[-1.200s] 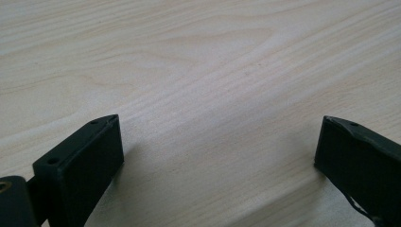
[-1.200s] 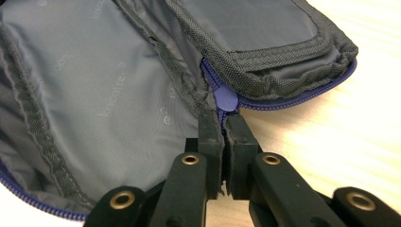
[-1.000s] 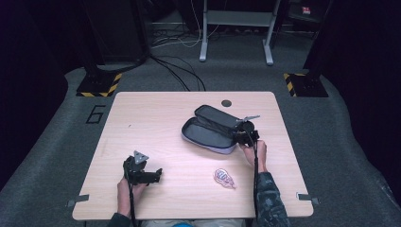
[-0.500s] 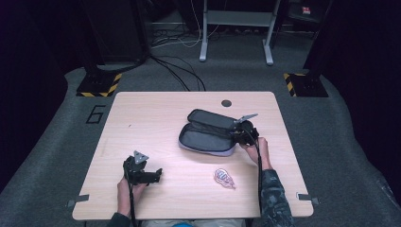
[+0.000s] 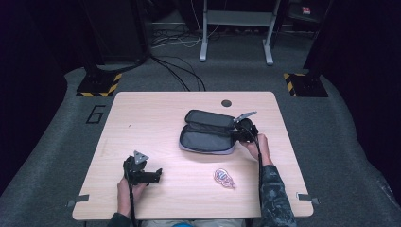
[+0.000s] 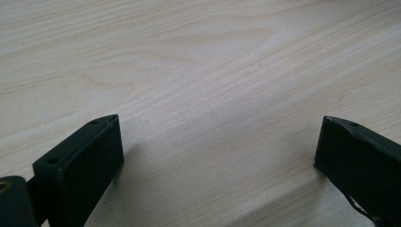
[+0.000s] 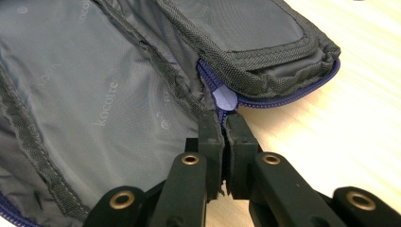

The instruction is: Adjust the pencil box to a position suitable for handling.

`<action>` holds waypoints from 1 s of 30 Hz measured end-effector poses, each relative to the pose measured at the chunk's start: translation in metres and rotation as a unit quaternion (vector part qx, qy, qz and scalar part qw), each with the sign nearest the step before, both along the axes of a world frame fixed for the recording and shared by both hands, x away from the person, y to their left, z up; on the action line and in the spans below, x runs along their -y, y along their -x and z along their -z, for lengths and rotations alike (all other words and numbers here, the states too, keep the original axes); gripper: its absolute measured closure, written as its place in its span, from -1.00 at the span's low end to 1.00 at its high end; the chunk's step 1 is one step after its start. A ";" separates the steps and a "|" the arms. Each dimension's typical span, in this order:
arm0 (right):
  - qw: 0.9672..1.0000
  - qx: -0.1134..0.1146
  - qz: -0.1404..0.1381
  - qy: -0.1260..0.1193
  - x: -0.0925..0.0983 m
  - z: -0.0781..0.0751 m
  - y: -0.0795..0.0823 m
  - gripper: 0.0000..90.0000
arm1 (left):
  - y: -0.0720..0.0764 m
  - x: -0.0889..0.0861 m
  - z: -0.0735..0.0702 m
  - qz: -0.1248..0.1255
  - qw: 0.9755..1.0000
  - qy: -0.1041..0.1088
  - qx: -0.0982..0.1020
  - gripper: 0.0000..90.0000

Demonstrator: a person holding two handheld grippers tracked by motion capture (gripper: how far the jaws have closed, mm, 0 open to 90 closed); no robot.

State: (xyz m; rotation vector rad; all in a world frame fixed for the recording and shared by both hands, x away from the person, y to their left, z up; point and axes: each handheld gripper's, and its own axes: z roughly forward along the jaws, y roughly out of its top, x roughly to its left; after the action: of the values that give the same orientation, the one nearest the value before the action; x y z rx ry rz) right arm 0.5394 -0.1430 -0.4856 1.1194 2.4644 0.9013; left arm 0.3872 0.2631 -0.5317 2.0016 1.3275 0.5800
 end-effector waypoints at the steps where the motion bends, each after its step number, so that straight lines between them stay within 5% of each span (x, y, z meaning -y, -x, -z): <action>1: 1.000 0.001 -0.004 -0.004 -0.001 0.001 0.000 0.94 | 0.000 0.000 0.000 0.000 1.000 -0.001 0.000 -0.96; 15: 0.999 0.004 -0.050 0.002 -0.006 0.000 0.005 0.92 | 0.000 0.000 0.000 0.000 1.000 0.000 0.000 -0.96; 18: 0.999 0.006 -0.043 0.002 -0.004 0.000 0.004 0.75 | 0.000 0.000 0.000 0.001 1.000 0.000 0.000 -0.96; 19: 0.999 0.005 -0.038 -0.003 -0.003 -0.001 0.005 0.40 | 0.000 0.000 0.000 0.000 1.000 -0.001 0.000 -0.96; 22: 0.999 0.007 -0.028 -0.015 -0.002 -0.004 0.007 0.19 | 0.000 0.000 0.000 0.001 1.000 0.000 0.000 -0.96; 23: 1.000 0.010 -0.013 -0.022 0.001 -0.009 0.011 -0.05 | 0.000 0.000 0.000 0.001 1.000 0.000 0.000 -0.96; 30: 0.998 0.028 0.011 -0.048 0.011 -0.023 0.032 -0.55 | 0.000 0.000 0.000 0.001 1.000 0.000 0.000 -0.96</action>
State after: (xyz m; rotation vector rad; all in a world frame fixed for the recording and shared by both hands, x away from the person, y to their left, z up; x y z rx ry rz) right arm 0.5078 -0.1541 -0.4627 1.1348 2.3821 1.0406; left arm 0.3872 0.2631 -0.5317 2.0023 1.3257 0.5796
